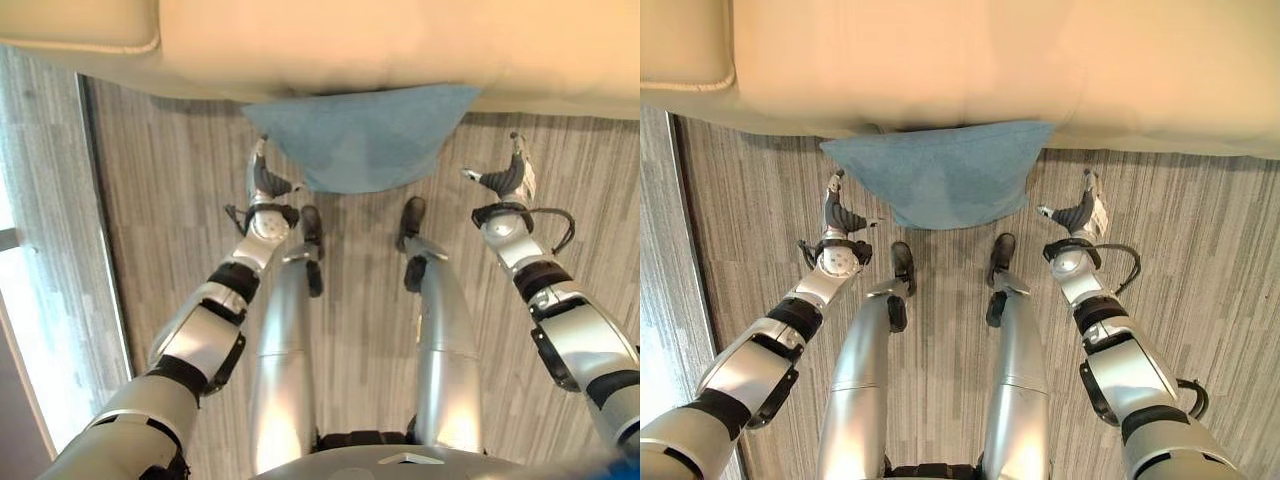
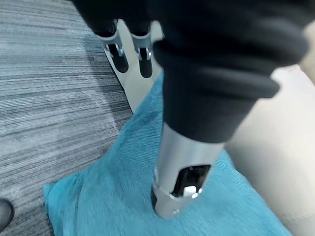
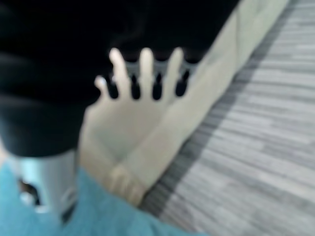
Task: Pick up all the scattered cushions and arrange them neatly on the sofa.
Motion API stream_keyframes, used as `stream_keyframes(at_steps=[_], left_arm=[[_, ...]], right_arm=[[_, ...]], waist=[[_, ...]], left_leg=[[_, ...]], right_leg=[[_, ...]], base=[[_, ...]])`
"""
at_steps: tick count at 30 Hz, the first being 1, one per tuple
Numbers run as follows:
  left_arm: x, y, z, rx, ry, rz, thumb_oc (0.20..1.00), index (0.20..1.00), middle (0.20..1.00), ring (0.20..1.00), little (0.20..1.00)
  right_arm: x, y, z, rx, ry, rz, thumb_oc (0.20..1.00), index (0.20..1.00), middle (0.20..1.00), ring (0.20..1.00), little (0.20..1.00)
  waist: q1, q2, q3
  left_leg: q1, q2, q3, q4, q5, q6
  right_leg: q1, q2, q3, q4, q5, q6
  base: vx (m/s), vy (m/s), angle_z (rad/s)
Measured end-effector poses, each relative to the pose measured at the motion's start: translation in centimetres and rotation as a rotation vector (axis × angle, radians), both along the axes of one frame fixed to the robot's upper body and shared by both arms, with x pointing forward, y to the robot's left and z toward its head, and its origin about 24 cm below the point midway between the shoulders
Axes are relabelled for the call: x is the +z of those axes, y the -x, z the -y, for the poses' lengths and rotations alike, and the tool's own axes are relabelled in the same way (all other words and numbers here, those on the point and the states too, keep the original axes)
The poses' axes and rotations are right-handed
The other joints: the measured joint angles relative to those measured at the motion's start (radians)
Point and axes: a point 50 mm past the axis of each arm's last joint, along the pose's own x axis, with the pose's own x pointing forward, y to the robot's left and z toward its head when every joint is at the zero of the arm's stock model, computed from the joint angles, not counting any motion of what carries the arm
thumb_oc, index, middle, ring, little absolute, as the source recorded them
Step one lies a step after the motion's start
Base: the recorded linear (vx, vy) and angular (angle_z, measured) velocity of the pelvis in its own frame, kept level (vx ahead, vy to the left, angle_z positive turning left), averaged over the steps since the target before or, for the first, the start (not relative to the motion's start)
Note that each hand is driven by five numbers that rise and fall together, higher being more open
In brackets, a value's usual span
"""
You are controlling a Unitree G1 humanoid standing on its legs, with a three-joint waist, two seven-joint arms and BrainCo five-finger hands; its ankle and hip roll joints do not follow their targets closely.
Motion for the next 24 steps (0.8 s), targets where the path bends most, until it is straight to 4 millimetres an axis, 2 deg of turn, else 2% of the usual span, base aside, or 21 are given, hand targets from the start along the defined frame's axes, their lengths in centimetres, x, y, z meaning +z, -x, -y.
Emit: stream_keyframes(at_steps=[2,7,12,18,23,24], left_arm=[[0.5,-0.3,-0.1,0.014,0.033,0.006,1.000,1.000,1.000,1.000,1.000],[1.4,-0.5,-0.1,0.029,0.136,0.043,1.000,1.000,1.000,1.000,1.000],[3.3,-1.0,-0.3,0.039,0.254,0.099,1.000,1.000,1.000,1.000,1.000],[7.1,-1.9,-0.1,0.018,0.392,0.200,1.000,1.000,1.000,1.000,1.000],[9.7,-2.2,0.2,-0.028,0.450,0.267,1.000,1.000,1.000,1.000,1.000],[10.1,-2.2,0.1,-0.038,0.454,0.283,1.000,1.000,1.000,1.000,1.000]], right_arm=[[1.4,-0.4,-0.3,-0.003,-0.009,0.043,1.000,1.000,1.000,1.000,1.000],[2.6,-0.7,-0.5,-0.010,-0.028,0.083,1.000,1.000,1.000,1.000,1.000],[4.3,-1.0,-0.9,0.011,-0.066,0.144,1.000,1.000,1.000,1.000,1.000],[7.2,-0.9,-1.5,0.013,-0.141,0.290,1.000,1.000,1.000,1.000,1.000],[7.6,-0.8,-1.6,0.024,-0.146,0.322,1.000,1.000,1.000,1.000,1.000],[7.6,-0.7,-1.7,0.032,-0.148,0.331,1.000,1.000,1.000,1.000,1.000]], waist=[[-0.002,-0.002,0.001],[-0.008,-0.017,-0.020],[-0.010,-0.038,-0.038],[-0.020,-0.040,-0.042],[-0.027,-0.039,-0.048],[-0.032,-0.040,-0.077]], left_leg=[[-0.038,-0.001,0.000,0.016,-0.001,0.003],[-0.104,-0.014,0.000,0.036,-0.002,0.004],[-0.192,-0.025,-0.002,0.054,-0.001,0.004],[-0.277,-0.029,0.000,0.063,0.004,0.011],[-0.290,-0.031,0.000,0.064,-0.006,0.015],[-0.324,-0.032,0.001,0.067,-0.007,0.015]], right_leg=[[-0.036,-0.008,0.003,0.017,0.002,-0.003],[-0.107,-0.024,0.010,0.048,-0.007,0.004],[-0.192,-0.028,0.014,0.060,-0.004,0.007],[-0.276,-0.032,0.016,0.066,0.004,0.009],[-0.286,-0.038,0.016,0.060,-0.005,0.017],[-0.320,-0.037,0.018,0.062,-0.004,0.018]], base=[[0.01,0.009,0.02],[0.01,0.002,0.06],[0.01,0.005,0.02],[0.05,0.016,0.01],[0.05,0.031,0.00],[0.04,0.016,-0.02]])
